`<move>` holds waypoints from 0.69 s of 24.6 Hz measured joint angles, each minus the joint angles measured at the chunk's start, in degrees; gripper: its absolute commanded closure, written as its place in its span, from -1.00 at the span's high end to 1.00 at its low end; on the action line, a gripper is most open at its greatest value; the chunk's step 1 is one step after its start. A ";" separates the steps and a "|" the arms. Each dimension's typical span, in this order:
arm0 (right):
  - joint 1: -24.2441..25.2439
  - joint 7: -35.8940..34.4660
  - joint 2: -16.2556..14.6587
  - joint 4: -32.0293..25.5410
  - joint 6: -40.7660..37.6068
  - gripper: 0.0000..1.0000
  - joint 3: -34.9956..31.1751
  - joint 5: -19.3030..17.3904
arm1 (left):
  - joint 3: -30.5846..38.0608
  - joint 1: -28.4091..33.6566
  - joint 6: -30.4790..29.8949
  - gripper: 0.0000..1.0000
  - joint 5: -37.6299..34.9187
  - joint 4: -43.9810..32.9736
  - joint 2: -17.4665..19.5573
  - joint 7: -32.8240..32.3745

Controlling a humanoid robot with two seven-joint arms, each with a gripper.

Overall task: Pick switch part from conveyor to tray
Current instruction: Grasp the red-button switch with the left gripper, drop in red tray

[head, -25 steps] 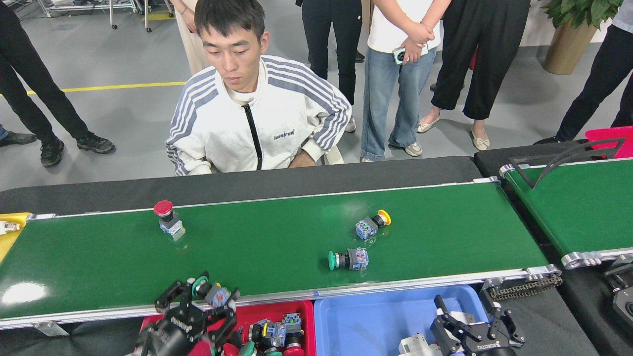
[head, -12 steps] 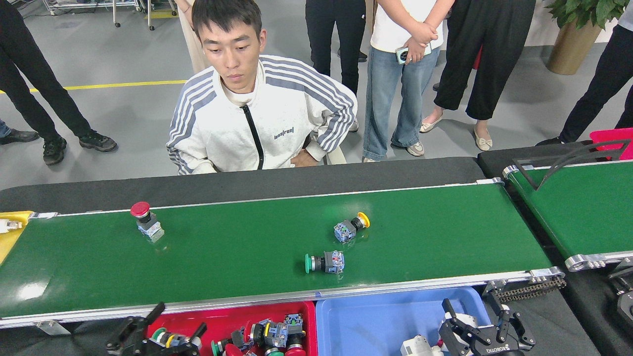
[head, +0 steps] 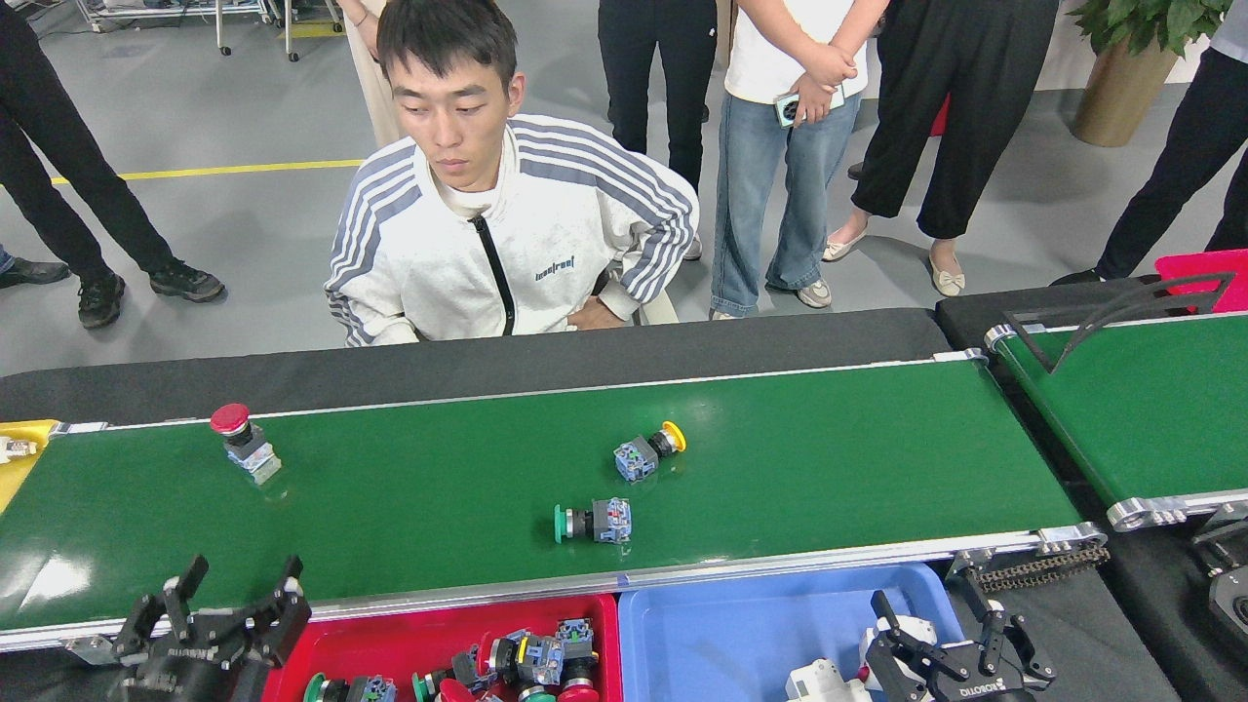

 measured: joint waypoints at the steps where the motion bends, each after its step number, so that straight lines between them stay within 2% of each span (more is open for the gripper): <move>1: 0.00 0.05 0.00 0.00 -0.24 1.00 0.01 0.00 | -0.06 -2.67 0.94 1.00 -0.09 3.82 1.66 0.00; 4: -0.79 0.15 0.00 0.00 -1.41 1.00 0.15 0.00 | -1.76 -8.08 5.35 1.00 -0.28 13.55 5.04 0.03; 7: -1.36 0.20 -0.49 0.01 -4.65 1.00 0.20 0.00 | -3.52 -10.03 11.30 1.00 -0.29 20.63 8.47 1.21; 10: -1.47 0.21 -0.51 0.02 -7.87 1.00 0.21 0.00 | -3.74 -11.84 15.60 0.99 -0.29 27.14 10.48 2.82; 13: -1.65 0.22 -0.51 0.02 -10.05 1.00 0.21 0.00 | -3.82 -16.26 18.55 0.98 -0.27 35.96 12.43 4.52; 15: -1.79 0.23 -0.51 0.08 -11.41 1.00 0.21 0.00 | -3.82 -19.82 20.05 0.93 -0.24 42.15 13.53 6.36; 16: -1.88 0.23 -0.51 0.13 -11.84 1.00 0.21 0.00 | -3.81 -21.55 20.55 0.86 -0.19 45.00 14.11 7.09; 17: -2.06 0.23 -0.51 0.18 -12.20 1.00 0.21 0.00 | -3.81 -23.04 20.92 0.71 -0.07 47.63 14.78 7.77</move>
